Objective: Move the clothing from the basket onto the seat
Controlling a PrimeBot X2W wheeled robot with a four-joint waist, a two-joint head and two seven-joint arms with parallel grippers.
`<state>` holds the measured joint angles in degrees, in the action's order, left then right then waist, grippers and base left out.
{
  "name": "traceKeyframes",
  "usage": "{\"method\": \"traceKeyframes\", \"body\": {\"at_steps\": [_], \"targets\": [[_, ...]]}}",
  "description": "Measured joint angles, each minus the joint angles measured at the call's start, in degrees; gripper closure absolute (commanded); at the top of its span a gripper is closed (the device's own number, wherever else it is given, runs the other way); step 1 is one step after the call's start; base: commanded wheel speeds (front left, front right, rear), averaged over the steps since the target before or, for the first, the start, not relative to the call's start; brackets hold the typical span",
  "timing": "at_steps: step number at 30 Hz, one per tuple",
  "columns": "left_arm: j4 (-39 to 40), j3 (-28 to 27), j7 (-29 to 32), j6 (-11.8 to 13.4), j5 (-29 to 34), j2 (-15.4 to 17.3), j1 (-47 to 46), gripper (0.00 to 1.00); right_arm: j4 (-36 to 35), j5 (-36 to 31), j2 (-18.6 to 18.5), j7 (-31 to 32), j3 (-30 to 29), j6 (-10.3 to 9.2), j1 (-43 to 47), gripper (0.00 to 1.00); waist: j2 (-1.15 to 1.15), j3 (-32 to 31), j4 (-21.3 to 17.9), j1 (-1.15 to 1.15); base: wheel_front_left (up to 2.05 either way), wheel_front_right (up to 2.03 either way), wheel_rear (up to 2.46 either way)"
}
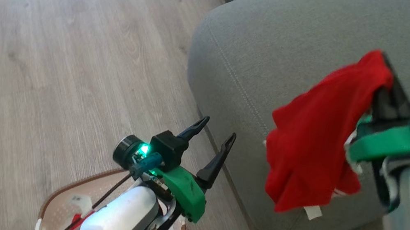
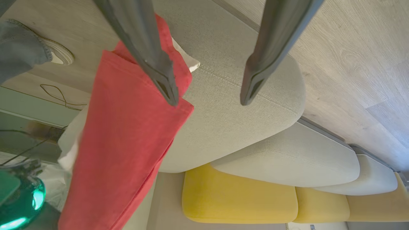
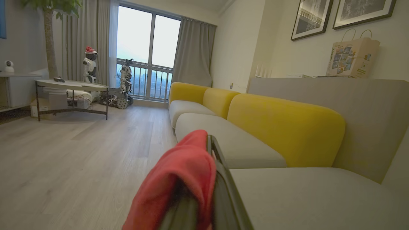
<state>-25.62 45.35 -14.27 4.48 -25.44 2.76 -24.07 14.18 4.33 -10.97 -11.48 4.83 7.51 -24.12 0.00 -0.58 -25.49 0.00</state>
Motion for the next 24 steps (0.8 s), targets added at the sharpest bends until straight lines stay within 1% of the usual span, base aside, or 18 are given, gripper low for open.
{"method": "traceKeyframes", "body": {"at_steps": [3,6,11,14,19,24], "targets": [[1.1,-0.5,0.0,0.0,0.5,0.0,0.0,0.00,1.9,2.4,-0.9,0.7,0.6,0.00,-4.4,1.00,0.00,1.2,0.6,0.00,0.00,0.00,0.00],[1.4,-0.9,0.0,0.1,2.3,0.0,0.0,0.00,3.9,4.8,-2.5,1.4,0.9,0.00,-10.2,1.00,0.00,3.1,1.5,0.00,0.00,0.00,0.00],[2.3,-1.8,0.0,0.1,4.3,0.7,-1.0,0.00,7.8,7.3,-5.3,2.5,0.5,0.00,-23.2,1.00,0.00,7.6,3.4,0.00,0.00,0.00,0.00],[3.5,-2.1,0.0,0.2,5.3,1.5,-3.3,0.00,10.7,8.7,-6.8,3.5,-0.8,0.00,-30.8,1.00,0.00,10.9,4.7,0.00,0.00,0.00,0.00],[6.0,-3.6,0.5,1.3,6.6,3.7,-7.9,0.00,16.9,8.7,-10.7,4.6,-3.1,0.00,-43.4,1.00,0.00,17.4,7.0,0.01,0.00,0.00,0.00],[9.1,-4.2,1.7,2.1,7.7,5.1,-11.2,0.00,22.7,6.4,-14.4,5.3,-7.2,0.00,-54.2,1.00,-0.01,24.1,9.5,0.02,0.00,0.00,0.00]]}}
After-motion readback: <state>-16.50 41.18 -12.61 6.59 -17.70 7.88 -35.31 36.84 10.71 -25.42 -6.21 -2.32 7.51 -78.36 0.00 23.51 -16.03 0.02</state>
